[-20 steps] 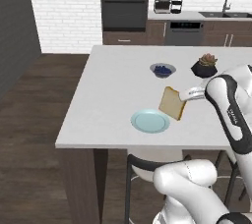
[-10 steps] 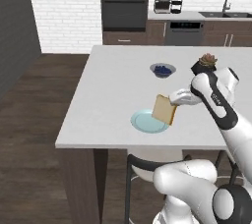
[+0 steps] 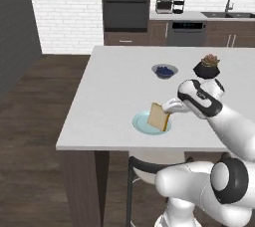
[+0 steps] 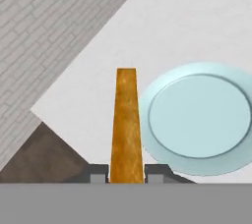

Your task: Start the toaster. Once the lever pops up, take the bread to the plate on the dining counter.

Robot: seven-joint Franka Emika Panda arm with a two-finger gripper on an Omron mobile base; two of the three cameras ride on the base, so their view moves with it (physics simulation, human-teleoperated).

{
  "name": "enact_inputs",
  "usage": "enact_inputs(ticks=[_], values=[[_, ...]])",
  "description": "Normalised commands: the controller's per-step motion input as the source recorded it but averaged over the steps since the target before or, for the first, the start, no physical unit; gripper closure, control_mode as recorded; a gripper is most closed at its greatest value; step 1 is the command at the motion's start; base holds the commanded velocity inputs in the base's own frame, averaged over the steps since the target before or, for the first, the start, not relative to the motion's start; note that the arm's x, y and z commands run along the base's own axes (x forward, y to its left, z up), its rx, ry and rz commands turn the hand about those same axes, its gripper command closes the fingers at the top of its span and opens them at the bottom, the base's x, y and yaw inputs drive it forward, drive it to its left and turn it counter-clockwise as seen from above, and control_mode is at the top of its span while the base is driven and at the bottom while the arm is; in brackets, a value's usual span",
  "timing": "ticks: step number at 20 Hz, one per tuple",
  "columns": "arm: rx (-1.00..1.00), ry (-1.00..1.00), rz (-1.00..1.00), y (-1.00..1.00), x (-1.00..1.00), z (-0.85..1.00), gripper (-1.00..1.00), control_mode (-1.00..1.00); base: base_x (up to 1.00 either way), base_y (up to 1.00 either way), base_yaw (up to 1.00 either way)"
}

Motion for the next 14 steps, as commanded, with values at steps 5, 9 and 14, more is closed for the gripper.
enact_inputs(ticks=[5,9,14], values=[[0.01,0.0,0.04,0.01,0.68,-0.33,1.0,-1.0,0.0,0.0,0.0],[0.02,0.0,0.08,0.0,0.58,-0.35,1.0,-1.0,0.0,0.0,0.0],[0.02,0.02,0.09,0.0,0.61,-0.35,1.0,-1.0,0.0,0.0,0.0]])
